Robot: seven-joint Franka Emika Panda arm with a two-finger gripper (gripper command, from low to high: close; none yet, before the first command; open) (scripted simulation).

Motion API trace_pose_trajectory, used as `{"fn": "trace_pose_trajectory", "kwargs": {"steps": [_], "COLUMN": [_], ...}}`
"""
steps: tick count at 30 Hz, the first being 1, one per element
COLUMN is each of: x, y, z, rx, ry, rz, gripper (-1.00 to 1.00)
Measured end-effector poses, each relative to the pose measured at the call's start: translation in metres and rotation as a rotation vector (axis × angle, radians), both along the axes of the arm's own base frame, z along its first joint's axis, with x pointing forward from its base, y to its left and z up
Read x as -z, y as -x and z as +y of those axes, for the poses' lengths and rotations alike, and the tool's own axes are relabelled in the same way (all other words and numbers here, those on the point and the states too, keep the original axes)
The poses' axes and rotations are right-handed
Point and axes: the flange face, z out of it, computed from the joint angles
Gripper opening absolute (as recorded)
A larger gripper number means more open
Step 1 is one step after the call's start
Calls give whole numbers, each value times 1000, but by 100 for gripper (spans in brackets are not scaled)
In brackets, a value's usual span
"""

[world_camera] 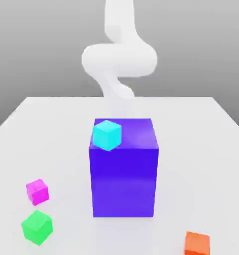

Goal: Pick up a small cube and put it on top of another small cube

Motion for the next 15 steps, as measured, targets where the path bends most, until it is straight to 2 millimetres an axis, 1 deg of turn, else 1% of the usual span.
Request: {"fn": "trace_pose_trajectory", "kwargs": {"steps": [1,3,5,7,9,11,13,15], "x": [24,71,118,166,213,259,303,345], "y": [-13,-33,-47,-54,-55,-50,-39,-23], "z": [-14,-39,-61,-83,-103,-123,-141,-158], "rx": [24,74,128,187,251,320,393,470], "ry": [-32,-87,-134,-176,-212,-241,-263,-279], "rz": [38,107,173,238,302,365,426,485], "gripper": [0,0,0,0,0,0,0,0]}}
